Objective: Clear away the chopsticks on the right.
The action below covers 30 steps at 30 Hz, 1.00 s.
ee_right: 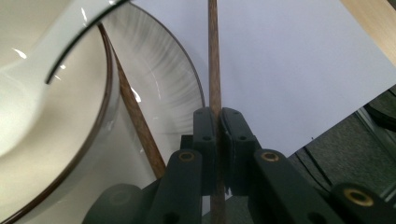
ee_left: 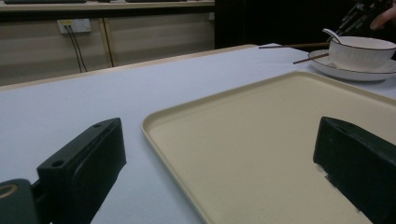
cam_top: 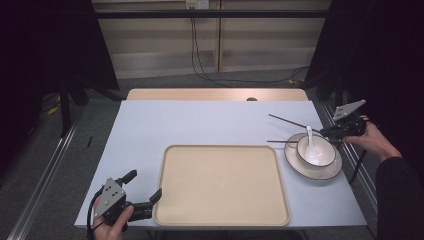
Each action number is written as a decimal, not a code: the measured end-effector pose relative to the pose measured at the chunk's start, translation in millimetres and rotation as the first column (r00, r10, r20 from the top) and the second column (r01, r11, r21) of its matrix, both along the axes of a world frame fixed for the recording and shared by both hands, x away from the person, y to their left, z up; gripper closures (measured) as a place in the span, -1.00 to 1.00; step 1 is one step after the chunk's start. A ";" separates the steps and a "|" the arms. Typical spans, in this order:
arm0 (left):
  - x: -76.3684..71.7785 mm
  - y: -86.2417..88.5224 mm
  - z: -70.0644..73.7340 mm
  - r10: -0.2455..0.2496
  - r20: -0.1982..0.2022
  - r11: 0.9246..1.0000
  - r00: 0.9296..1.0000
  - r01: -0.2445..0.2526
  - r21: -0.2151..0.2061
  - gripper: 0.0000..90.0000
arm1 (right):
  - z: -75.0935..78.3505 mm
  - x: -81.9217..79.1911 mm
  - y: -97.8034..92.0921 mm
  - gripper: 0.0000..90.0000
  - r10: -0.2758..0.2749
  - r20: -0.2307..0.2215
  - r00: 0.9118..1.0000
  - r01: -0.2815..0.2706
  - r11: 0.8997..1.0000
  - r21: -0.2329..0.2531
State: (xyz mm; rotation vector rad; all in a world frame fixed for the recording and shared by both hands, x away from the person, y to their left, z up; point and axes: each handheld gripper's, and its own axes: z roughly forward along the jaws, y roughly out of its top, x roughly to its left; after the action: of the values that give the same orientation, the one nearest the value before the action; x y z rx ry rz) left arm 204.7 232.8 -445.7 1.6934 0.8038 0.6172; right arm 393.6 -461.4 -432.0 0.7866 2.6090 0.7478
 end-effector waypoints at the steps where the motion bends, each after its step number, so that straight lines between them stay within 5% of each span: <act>1: -0.2 -0.3 0.1 -0.007 0.000 1.000 1.000 0.007 -0.005 -0.95 | 2.2 -0.5 -2.8 0.91 -0.009 0.002 1.000 0.009 1.000 0.024; 7: -1.0 0.3 0.8 0.001 0.007 1.000 1.000 -0.001 -0.007 -0.95 | 14.8 -10.6 -11.9 0.91 -0.091 -0.007 0.996 0.091 0.989 0.115; 15: -2.1 1.8 1.8 0.007 0.016 1.000 1.000 -0.006 -0.004 -0.95 | 25.1 -23.0 -13.7 0.91 -0.172 -0.025 0.985 0.173 0.960 0.218; 18: -2.4 2.8 1.6 0.014 0.015 1.000 1.000 -0.014 -0.017 -0.95 | 32.2 -30.5 -8.5 0.91 -0.205 -0.027 0.978 0.205 0.941 0.269; 23: -4.5 4.9 2.1 0.022 0.019 1.000 1.000 -0.022 -0.018 -0.95 | 39.5 -39.1 0.6 0.91 -0.235 -0.061 0.970 0.243 0.924 0.295; 25: -4.7 5.1 2.2 0.022 0.019 1.000 1.000 -0.021 -0.018 -0.95 | 41.9 -41.5 2.3 0.91 -0.239 -0.062 0.969 0.246 0.926 0.287; 28: -4.9 4.9 2.0 0.020 0.017 1.000 1.000 -0.020 -0.020 -0.96 | 45.7 -48.4 5.6 0.91 -0.247 -0.085 0.965 0.261 0.912 0.316; 30: -5.1 4.2 2.2 0.020 0.018 1.000 1.000 -0.019 -0.015 -0.96 | 47.6 -55.9 11.0 0.91 -0.304 -0.084 0.949 0.314 0.891 0.326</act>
State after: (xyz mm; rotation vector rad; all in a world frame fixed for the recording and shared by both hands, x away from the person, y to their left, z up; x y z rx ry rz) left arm 199.6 237.0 -443.4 1.6660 0.8108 0.6378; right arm 337.7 -450.4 -384.4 1.2844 2.3216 1.1025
